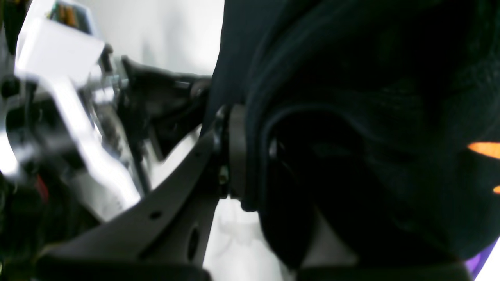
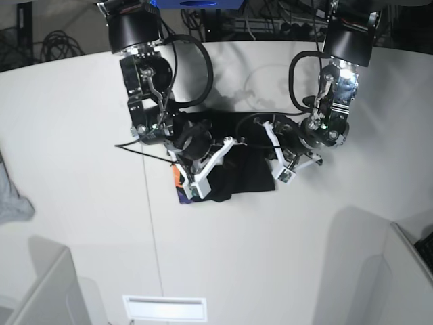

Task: Fold the T-shirt properly
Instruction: 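Fold the strip end with the right gripper over onto the left-folded part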

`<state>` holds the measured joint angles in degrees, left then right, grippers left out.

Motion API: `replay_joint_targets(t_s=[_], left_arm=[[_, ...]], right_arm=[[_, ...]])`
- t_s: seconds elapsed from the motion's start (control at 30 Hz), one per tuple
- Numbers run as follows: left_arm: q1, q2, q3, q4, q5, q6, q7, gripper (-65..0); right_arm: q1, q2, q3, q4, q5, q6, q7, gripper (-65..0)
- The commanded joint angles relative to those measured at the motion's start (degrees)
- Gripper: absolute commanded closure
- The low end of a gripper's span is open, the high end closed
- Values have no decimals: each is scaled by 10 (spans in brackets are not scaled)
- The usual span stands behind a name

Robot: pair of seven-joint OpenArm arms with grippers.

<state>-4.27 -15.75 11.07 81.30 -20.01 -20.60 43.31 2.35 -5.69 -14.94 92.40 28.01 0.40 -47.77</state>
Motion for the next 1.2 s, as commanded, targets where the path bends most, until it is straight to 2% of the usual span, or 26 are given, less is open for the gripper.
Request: replay_joint_targets(t_s=[0.0, 0.1, 0.27, 0.43, 0.53, 0.63, 0.83, 1.07, 1.17], left_arm=[[-1, -7, -1, 4, 10, 2, 24, 0], [17, -20, -16, 29, 9, 2, 24, 0], [54, -21, -89, 64, 9, 2, 24, 0], [84, -22, -159, 89, 9, -2, 61, 0], [110, -22, -203, 120, 9, -40, 67, 0], [126, -21, -235, 131, 9, -58, 67, 0], [141, -21, -274, 128, 9, -63, 67, 0], [145, -21, -274, 127, 9, -63, 67, 0], [145, -21, -274, 127, 9, -63, 67, 0]], right_arm=[[12, -3, -7, 0, 9, -4, 21, 0], [18, -2, -10, -19, 9, -8, 40, 0], [28, -2, -11, -29, 9, -10, 41, 0], [31, -3, -12, -29, 9, -10, 41, 0], [31, -3, -12, -38, 10, -10, 43, 0], [31, -4, -12, -41, 10, -10, 50, 0], [31, -11, -13, -42, 10, -10, 54, 0], [30, -12, -13, -47, 11, -11, 57, 0], [28, -12, -13, -50, 11, -11, 57, -177]])
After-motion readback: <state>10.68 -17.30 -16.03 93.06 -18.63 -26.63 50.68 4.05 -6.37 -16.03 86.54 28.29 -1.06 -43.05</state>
